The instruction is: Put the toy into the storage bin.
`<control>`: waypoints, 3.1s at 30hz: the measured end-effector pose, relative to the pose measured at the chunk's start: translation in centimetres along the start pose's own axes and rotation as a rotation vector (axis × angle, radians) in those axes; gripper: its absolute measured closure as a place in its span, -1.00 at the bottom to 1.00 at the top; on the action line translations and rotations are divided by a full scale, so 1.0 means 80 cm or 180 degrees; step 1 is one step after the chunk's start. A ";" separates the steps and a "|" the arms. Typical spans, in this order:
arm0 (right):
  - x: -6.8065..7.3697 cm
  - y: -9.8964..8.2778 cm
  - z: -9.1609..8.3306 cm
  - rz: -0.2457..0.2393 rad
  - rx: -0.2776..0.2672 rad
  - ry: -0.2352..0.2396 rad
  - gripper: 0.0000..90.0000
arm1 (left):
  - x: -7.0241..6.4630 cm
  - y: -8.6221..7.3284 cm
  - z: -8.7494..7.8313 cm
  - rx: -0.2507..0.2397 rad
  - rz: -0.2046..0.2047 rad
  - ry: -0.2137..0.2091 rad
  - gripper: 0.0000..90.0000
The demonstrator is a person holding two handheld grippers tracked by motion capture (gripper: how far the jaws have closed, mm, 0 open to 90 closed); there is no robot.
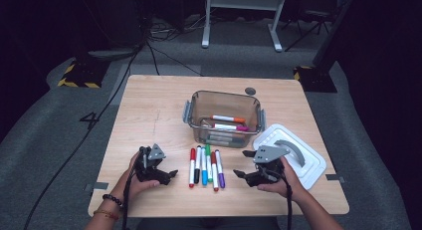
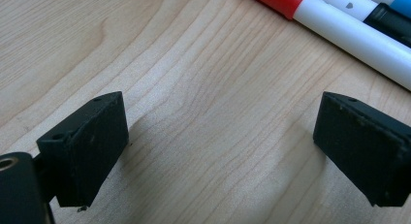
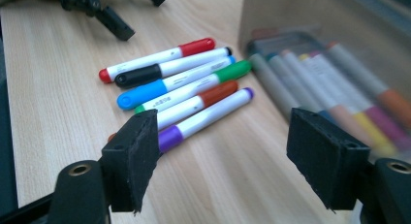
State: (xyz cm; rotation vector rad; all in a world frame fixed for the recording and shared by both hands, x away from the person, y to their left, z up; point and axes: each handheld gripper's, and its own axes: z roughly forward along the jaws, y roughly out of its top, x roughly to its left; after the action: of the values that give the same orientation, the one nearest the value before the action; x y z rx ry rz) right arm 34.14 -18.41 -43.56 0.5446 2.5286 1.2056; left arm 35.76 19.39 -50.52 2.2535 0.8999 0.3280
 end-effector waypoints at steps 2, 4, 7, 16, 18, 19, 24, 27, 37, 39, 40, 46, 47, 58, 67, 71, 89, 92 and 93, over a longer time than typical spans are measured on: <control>0.007 -0.001 0.013 -0.0021 0.0051 0.0039 -0.38 | 0.000 0.000 0.000 0.0000 -0.0001 -0.0001 -0.87; 0.013 -0.003 0.027 -0.0004 0.0082 0.0071 -0.38 | 0.000 0.000 0.000 0.0001 -0.0001 -0.0003 -0.87; 0.019 -0.006 0.045 -0.0021 0.0162 0.0090 -0.38 | 0.000 0.000 0.000 0.0000 -0.0001 -0.0001 -0.87; 0.025 -0.009 0.073 0.0074 0.0232 0.0154 -0.37 | 0.000 0.000 0.000 0.0001 -0.0001 -0.0004 -0.87; 0.027 -0.008 0.079 0.0053 0.0262 0.0107 -0.35 | 0.000 0.000 0.000 0.0002 0.0001 -0.0006 -0.87; 0.027 -0.009 0.082 0.0056 0.0299 0.0091 -0.35 | 0.000 0.000 0.000 0.0002 0.0002 -0.0006 -0.87; 0.018 -0.019 0.082 0.0155 0.0366 0.0012 -0.31 | 0.000 0.000 0.000 0.0002 0.0003 -0.0005 -0.87; 0.008 -0.024 0.076 0.0286 0.0369 -0.0078 -0.26 | 0.000 0.000 0.000 0.0002 0.0003 -0.0005 -0.87; -0.014 -0.048 0.054 0.0450 0.0462 -0.0228 0.06 | 0.000 0.000 0.000 0.0000 0.0003 -0.0001 -0.87; -0.015 -0.052 0.051 0.0447 0.0487 -0.0221 0.14 | 0.000 0.000 0.000 0.0003 0.0000 -0.0001 -0.87; -0.015 -0.055 0.048 0.0426 0.0513 -0.0226 0.17 | 0.000 0.000 0.000 0.0003 -0.0001 -0.0001 -0.87; -0.019 -0.063 0.038 0.0501 0.0510 -0.0171 0.41 | 0.000 0.000 0.000 0.0004 -0.0004 -0.0001 -0.87; -0.019 -0.062 0.039 0.0500 0.0519 -0.0180 0.45 | 0.000 0.000 0.000 0.0001 -0.0001 0.0000 -0.87; -0.031 -0.058 0.046 0.0525 0.0500 -0.0181 0.65 | 0.000 0.000 0.000 0.0001 -0.0001 -0.0001 -0.87; -0.035 -0.053 0.038 0.0327 0.0511 -0.0065 0.65 | 0.001 0.001 0.000 0.0011 0.0021 -0.0004 -0.87; -0.035 -0.044 0.030 0.0218 0.0443 0.0053 0.66 | 0.001 0.001 0.000 0.0011 0.0021 -0.0004 -0.87; -0.043 0.038 -0.022 -0.0308 -0.0011 0.0291 0.66 | 0.001 0.001 0.000 0.0013 0.0022 -0.0005 -0.87; -0.058 0.056 -0.027 -0.0348 0.0004 0.0282 0.66 | 0.001 0.001 0.000 0.0014 0.0024 -0.0006 -0.87; -0.064 0.062 -0.028 -0.0330 -0.0007 0.0292 0.65 | 0.001 0.001 0.000 0.0015 0.0024 -0.0005 -0.87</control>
State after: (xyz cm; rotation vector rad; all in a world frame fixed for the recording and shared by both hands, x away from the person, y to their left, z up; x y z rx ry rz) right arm 38.81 -19.39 -37.79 0.3602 2.5957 1.2220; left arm 35.84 19.41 -50.49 2.2616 0.8923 0.3278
